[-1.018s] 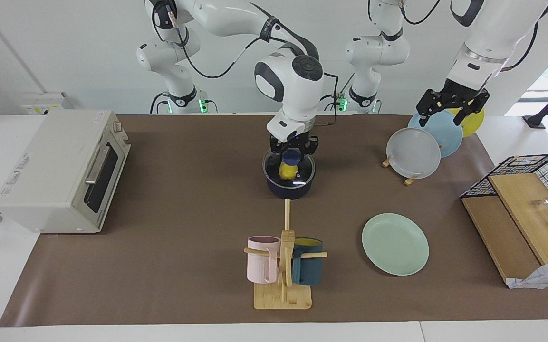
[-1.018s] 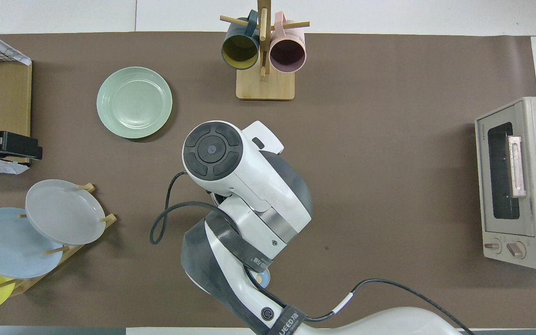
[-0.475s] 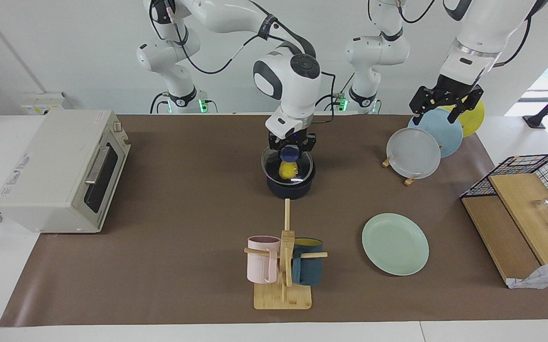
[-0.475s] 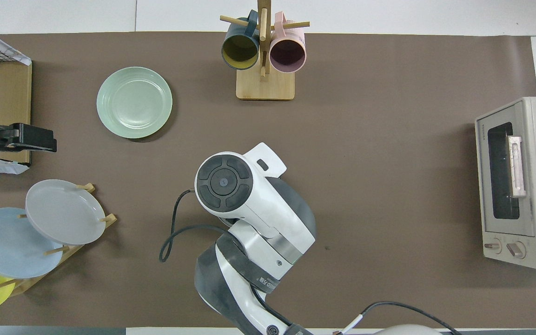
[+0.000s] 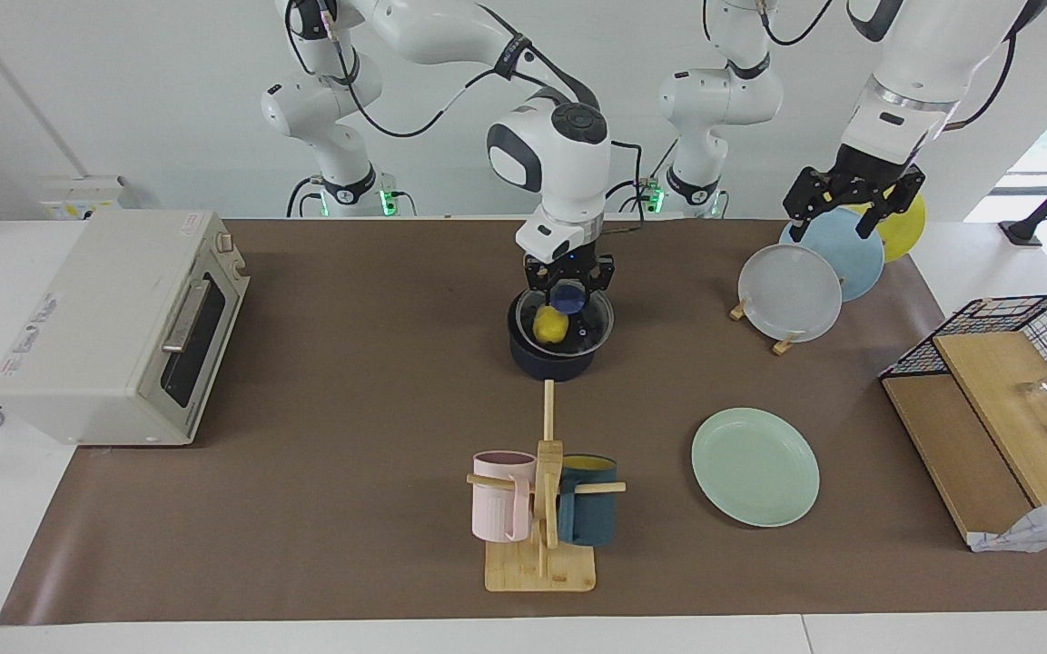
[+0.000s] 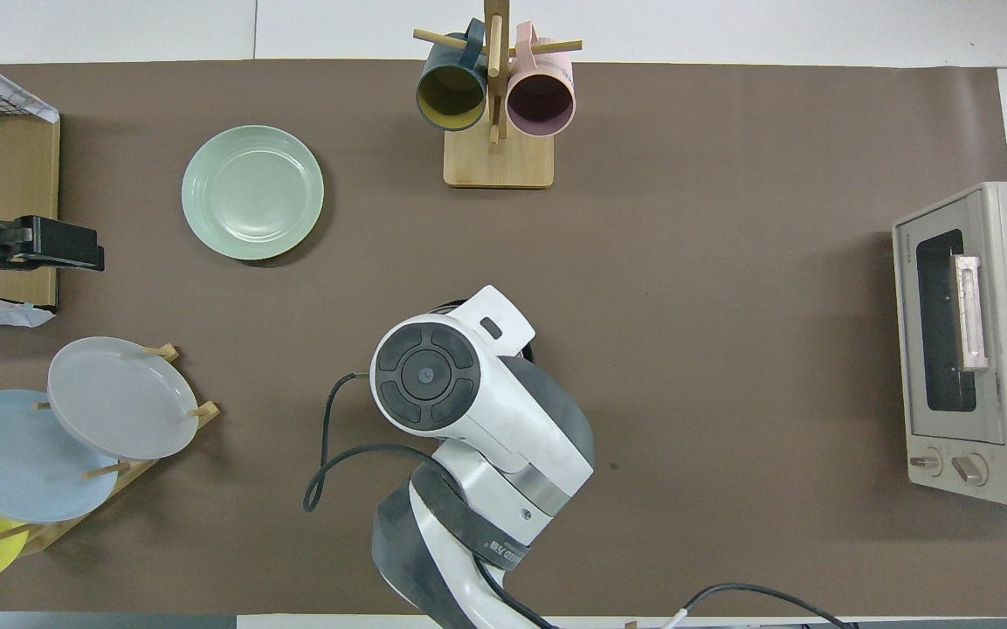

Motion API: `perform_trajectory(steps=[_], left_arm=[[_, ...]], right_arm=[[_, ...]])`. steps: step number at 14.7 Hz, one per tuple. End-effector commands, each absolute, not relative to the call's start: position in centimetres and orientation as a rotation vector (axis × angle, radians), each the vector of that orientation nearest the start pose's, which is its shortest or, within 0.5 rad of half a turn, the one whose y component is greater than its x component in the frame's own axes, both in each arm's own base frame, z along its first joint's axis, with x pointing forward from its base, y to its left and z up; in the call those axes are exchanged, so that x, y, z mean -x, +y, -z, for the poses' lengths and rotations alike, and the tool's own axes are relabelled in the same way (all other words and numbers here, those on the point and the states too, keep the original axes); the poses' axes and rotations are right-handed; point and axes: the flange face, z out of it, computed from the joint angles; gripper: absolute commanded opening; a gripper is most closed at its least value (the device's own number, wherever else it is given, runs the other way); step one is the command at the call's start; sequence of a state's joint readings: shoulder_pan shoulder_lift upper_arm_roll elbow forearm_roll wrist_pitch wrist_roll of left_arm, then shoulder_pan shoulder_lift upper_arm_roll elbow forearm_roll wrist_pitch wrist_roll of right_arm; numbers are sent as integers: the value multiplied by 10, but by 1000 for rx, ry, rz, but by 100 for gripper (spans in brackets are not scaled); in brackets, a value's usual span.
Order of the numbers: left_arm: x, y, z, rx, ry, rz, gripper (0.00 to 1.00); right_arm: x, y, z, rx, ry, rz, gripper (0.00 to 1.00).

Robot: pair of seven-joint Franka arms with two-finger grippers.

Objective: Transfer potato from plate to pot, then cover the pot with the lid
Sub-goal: 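Carry the glass lid over the pot with the right gripper and lower it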

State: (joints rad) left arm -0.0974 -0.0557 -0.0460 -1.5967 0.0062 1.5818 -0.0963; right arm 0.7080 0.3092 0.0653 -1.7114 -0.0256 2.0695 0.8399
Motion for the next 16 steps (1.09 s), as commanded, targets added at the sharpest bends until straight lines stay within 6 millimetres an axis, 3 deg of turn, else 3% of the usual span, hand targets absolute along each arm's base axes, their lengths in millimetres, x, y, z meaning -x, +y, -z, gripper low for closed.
perform_trajectory(steps=[1,10,16], left_arm=[[-534,-75,-644,3129,192,27,100],[-535,-71,-647,3134,98,52,100],[-537,-58,-632,3133,53,1,100]], right_arm=[[-461,443,-410,3106,119,55,0],[-472,434,-409,3100,38,101,0],[-468,438,-403,3098,3,154,0]])
